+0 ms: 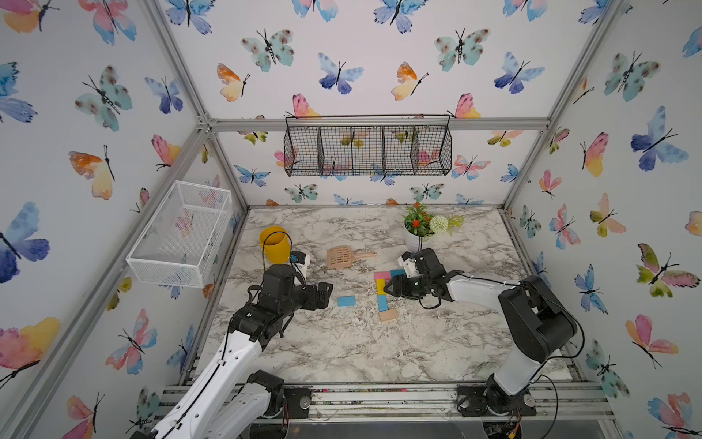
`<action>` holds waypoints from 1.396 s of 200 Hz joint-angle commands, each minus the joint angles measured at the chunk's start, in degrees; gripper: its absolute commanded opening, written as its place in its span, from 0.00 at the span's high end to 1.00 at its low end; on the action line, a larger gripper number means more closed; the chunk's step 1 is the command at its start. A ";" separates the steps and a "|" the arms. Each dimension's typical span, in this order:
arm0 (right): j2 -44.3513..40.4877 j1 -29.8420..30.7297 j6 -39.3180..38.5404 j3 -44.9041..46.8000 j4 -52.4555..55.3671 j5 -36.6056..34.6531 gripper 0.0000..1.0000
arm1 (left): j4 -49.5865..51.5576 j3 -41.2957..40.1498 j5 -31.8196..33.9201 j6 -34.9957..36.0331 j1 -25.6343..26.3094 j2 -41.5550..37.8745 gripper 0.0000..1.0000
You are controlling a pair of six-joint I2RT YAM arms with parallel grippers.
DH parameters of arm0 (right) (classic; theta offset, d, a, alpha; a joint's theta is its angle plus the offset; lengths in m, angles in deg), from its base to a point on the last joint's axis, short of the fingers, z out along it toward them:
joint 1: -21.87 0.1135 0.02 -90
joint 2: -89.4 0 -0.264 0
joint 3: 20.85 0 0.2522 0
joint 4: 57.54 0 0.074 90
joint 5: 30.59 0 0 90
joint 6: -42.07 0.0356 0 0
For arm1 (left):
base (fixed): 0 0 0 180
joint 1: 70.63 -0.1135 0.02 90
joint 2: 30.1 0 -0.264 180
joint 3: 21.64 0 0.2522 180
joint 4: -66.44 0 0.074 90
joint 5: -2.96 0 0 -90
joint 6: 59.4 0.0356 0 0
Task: Assemble the letter c with building blocks
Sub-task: Adjust the building block at the center of the board.
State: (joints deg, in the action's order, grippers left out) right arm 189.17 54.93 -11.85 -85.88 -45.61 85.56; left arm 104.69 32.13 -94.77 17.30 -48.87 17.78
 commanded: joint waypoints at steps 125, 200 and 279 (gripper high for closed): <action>9.29 0.65 5.68 -4.95 -7.50 2.76 0.45 | -0.23 -0.90 -0.58 1.17 -0.05 -3.02 0.03; 10.29 1.13 6.17 -5.82 -8.02 2.86 0.45 | -0.27 -0.90 -0.79 1.08 -0.05 -2.60 0.03; 2.27 1.13 5.27 -3.32 -3.27 -4.46 0.45 | -0.32 -0.92 -0.68 1.08 -0.05 -2.88 0.02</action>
State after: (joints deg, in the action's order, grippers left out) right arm 195.44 55.72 -5.73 -89.87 -51.99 84.93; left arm 104.65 31.49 -94.83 17.74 -48.87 15.59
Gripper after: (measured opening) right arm 0.551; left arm 0.975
